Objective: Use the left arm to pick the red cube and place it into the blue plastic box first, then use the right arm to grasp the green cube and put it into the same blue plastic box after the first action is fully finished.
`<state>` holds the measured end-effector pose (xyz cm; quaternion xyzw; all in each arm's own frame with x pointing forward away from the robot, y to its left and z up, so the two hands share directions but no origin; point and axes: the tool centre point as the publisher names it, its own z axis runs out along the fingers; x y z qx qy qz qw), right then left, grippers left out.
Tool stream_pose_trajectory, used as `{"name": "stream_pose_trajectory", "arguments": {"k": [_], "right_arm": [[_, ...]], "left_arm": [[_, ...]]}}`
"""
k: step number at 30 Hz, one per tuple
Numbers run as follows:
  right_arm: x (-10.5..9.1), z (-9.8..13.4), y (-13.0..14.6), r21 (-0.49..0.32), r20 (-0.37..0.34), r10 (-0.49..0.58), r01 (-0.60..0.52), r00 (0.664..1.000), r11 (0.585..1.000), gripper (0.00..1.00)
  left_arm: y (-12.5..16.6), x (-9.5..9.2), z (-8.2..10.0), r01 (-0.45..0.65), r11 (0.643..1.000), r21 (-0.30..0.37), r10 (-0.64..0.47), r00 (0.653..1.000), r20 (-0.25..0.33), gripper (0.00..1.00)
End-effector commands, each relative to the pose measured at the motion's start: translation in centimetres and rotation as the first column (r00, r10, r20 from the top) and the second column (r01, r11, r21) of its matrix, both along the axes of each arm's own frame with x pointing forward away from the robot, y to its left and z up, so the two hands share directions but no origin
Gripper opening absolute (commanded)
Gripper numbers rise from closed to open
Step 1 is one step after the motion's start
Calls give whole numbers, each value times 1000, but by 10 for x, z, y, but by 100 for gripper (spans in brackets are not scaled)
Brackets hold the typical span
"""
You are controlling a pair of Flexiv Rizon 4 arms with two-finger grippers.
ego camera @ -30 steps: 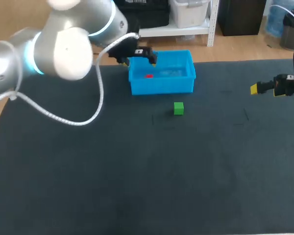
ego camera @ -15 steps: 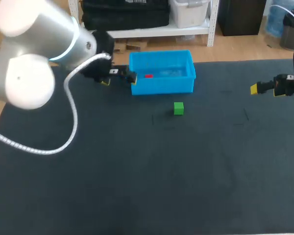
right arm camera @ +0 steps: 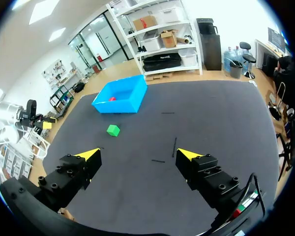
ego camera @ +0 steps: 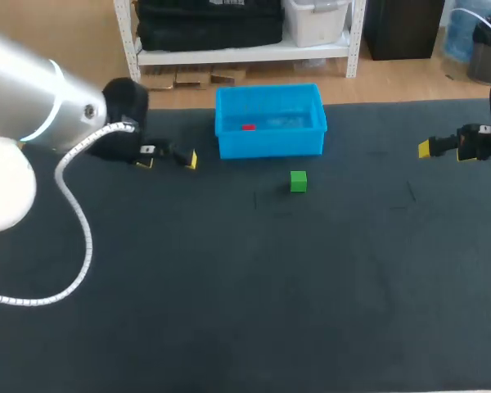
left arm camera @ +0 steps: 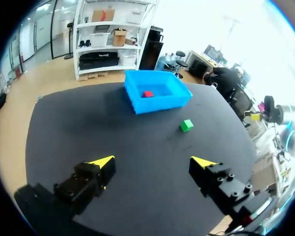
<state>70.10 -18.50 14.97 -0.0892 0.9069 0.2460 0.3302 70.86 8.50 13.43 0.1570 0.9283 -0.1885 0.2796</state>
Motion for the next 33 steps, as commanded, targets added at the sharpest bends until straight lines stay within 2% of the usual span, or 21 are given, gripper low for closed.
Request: {"name": "stream_pose_trajectory", "arguments": {"k": [1,8,15,21,25,28,33], "right_arm": [[0,0,-1,2,0,4,-4,1000,1000,100],[0,0,-1,2,0,4,-4,1000,1000,100],[1,3,0,-11,4,7,-7,1000,1000,100],[6,15,34,-205,16,-5,8,1000,979,100],[6,18,61,-320,21,-31,36,999,947,100],[4,15,81,-396,13,-52,53,999,917,100],[2,5,106,-520,21,-158,146,987,842,100]], "left_arm": [[5,2,4,20,1000,-18,-20,999,-28,100],[5,4,10,55,997,-49,-56,998,-35,100],[4,4,12,69,997,-38,-70,997,-25,100],[4,4,12,69,997,-38,-70,997,-25,100],[4,4,12,69,997,-38,-70,997,-25,100],[4,4,12,69,997,-38,-70,997,-25,100],[4,4,12,69,997,-38,-70,997,-25,100]]}}
